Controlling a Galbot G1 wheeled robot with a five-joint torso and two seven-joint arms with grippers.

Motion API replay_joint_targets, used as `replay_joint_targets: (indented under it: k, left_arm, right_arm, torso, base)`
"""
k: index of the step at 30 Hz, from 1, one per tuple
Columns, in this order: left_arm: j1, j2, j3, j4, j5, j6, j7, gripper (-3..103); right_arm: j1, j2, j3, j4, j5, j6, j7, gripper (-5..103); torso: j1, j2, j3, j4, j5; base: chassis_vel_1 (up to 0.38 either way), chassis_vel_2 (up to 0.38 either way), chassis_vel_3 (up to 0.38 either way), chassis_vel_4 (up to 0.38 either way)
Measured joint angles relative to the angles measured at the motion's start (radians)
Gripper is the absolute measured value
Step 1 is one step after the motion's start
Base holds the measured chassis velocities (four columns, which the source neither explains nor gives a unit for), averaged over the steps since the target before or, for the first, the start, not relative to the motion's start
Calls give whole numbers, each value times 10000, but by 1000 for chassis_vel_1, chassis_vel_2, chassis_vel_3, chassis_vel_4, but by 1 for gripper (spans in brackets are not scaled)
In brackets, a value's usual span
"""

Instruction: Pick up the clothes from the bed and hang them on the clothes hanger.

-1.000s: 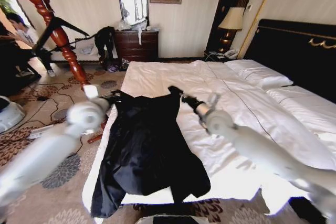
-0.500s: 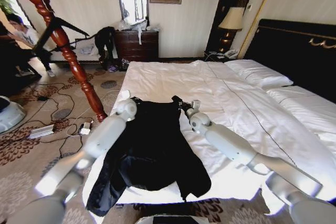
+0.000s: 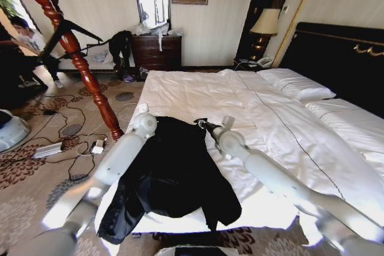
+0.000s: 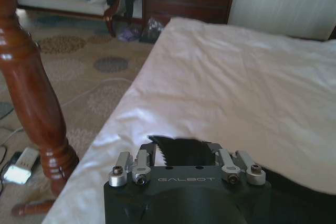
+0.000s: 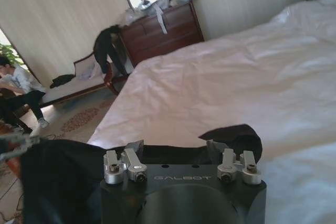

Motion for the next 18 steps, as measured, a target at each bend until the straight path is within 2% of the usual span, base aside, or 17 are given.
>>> replay_joint_targets:
  k: [1,2,3,4,5,6,7,8,9,10,12,13,15,17,18]
  left_arm:
    - [26,160,-127,-139,55,-74,93,55]
    - [55,333,-218,-252,93,-159,189,60]
    - [55,333,-218,-252,93,-159,189,60]
    - [97,635,-276,-398,94,-285,352,66]
    - [112,857,-268,-467,50,-329,492,72]
    - [118,1000,-236,-499,11,-336,606,72]
    - [131,1107,-193,-520,-32,-351,802,77]
    - [131,1107,-193,-520,-32,-351,802,77]
    - [156,1048,-239,-519,-47,-455,963,82]
    - [248,883,-520,-541,-108,-599,1070,88]
    - [550,852,-1000,-786,-82,-884,1091,97]
    - [550,852,-1000,-786,-82,-884,1091,97]
    - [1253,1302,-1508,-1429,194,-1159,1093,99]
    - [2825,2523,-2594,-2611,1162,-1186,1301,100]
    - [3859,3029,-3422,-3224,1642,-1144,1477,100]
  right_arm:
    - [-269,-222,91,448,-282,38,-8,71]
    - [-520,-408,172,812,-598,70,-67,76]
    - [-520,-408,172,812,-598,70,-67,76]
    - [-863,-622,233,1199,-1043,112,-193,82]
    - [-1117,-756,264,1414,-1358,142,-287,82]
    - [-1363,-866,292,1581,-1641,158,-353,86]
    - [-1704,-984,349,1766,-1961,163,-404,92]
    - [-1704,-984,349,1766,-1961,163,-404,92]
    - [-2110,-1080,508,1890,-2231,163,-423,96]
    - [-2566,-1185,715,1965,-2344,163,-407,99]
    - [-3121,-1362,1050,1994,-2395,124,-281,100]
    - [-3121,-1362,1050,1994,-2395,124,-281,100]
    - [-3828,-1500,1476,2022,-2689,11,-157,100]
    - [-4783,-1520,2094,2096,-3302,-160,-129,100]
    - [-5253,-1428,2411,2136,-3538,-223,-115,100]
  torso:
    - [-1,1,0,0,-3]
    - [-1,1,-1,1,-4]
    - [-1,1,-1,1,-4]
    - [-2,2,-1,6,-3]
    - [-1,1,0,11,-1]
    - [-1,1,0,11,0]
    - [-1,1,1,13,-1]
    - [-1,1,1,13,-1]
    - [0,1,2,10,-6]
    - [1,1,2,-3,-3]
    - [3,0,2,-8,3]
    - [3,0,2,-8,3]
    - [6,0,3,-9,0]
    - [6,0,4,2,-6]
    - [2,2,0,16,-1]
  base:
    - [0,0,0,0]
    - [0,0,0,0]
    - [0,0,0,0]
    - [0,0,0,0]
    - [0,0,0,0]
    - [0,0,0,0]
    - [0,0,0,0]
    - [0,0,0,0]
    - [0,0,0,0]
    - [0,0,0,0]
    - [0,0,0,0]
    - [0,0,0,0]
    - [0,0,0,0]
    - [0,0,0,0]
    - [0,0,0,0]
